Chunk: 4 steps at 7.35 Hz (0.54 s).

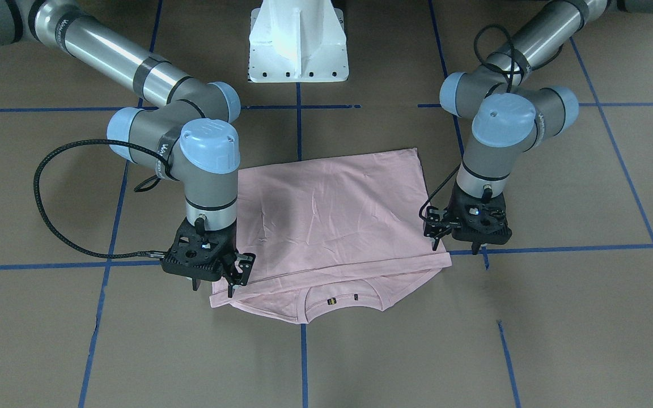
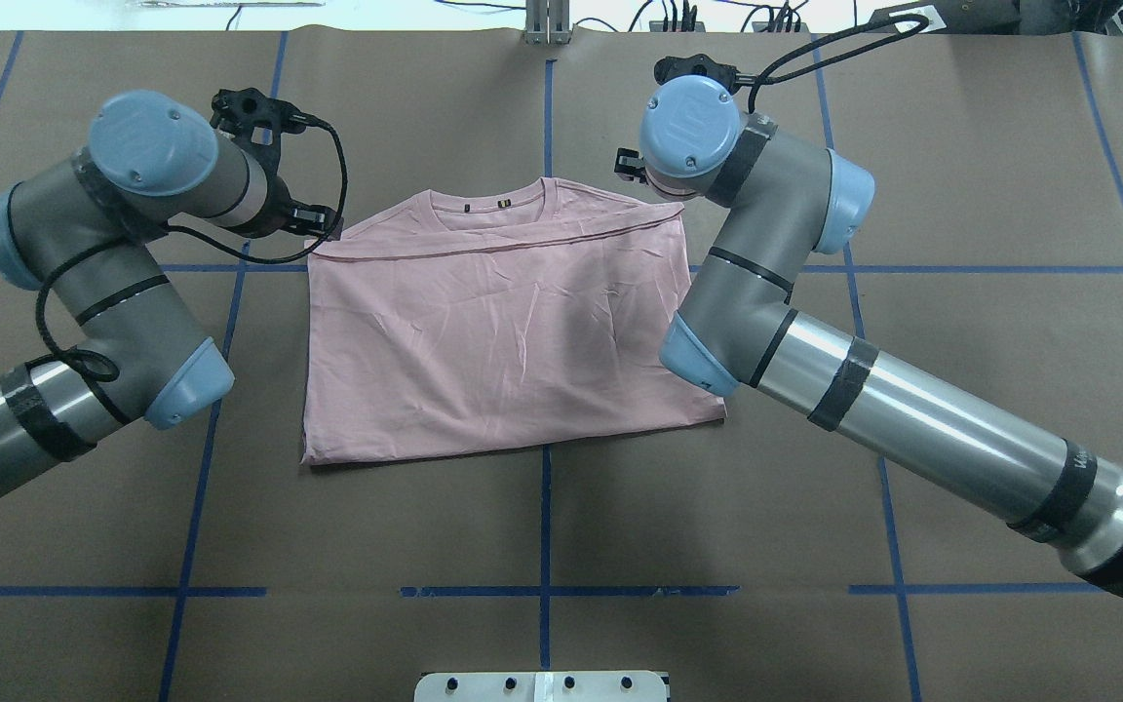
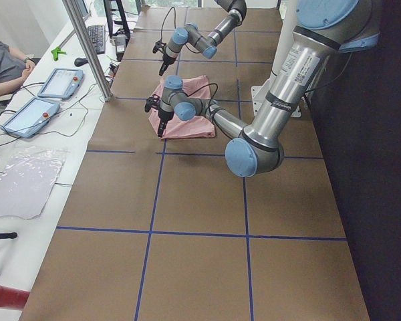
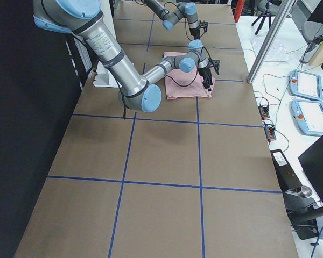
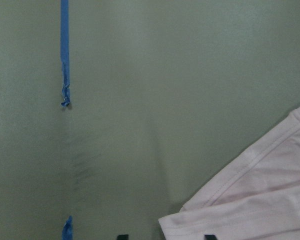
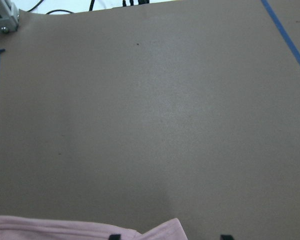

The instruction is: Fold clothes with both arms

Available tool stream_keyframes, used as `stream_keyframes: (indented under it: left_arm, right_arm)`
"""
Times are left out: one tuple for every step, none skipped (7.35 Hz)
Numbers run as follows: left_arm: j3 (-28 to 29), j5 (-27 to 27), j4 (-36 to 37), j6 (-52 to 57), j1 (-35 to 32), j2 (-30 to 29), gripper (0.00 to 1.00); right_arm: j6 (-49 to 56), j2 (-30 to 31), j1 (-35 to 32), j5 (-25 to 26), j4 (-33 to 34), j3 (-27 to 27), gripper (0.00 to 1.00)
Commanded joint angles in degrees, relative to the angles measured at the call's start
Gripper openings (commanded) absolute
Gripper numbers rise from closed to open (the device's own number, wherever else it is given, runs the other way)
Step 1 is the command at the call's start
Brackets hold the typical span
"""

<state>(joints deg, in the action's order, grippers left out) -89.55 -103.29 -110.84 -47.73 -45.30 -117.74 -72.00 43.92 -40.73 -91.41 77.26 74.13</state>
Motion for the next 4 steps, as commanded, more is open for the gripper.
stream_keyframes:
  left_arm:
    - [-10.34, -2.68, -0.52, -0.34, 0.38, 7.23, 1.0]
    - [-15.26, -3.23, -0.7, -4.0, 1.69, 11.01, 1.0]
    - [-19.74, -2.71, -1.13, -10.91, 5.97, 14.61, 1.0]
    - [-21.18, 0.16, -2.79, -17.68, 10.18, 16.74, 0.96]
  right_arm:
    - [6.32, 2.2, -2.94, -6.83, 0.34, 4.51, 1.0]
    - [6.35, 3.87, -3.56, -8.33, 0.43, 7.15, 1.0]
    - [6.35, 4.41, -3.65, -8.34, 0.43, 8.04, 1.0]
    - [6.35, 4.42, -3.65, -8.34, 0.43, 8.05, 1.0]
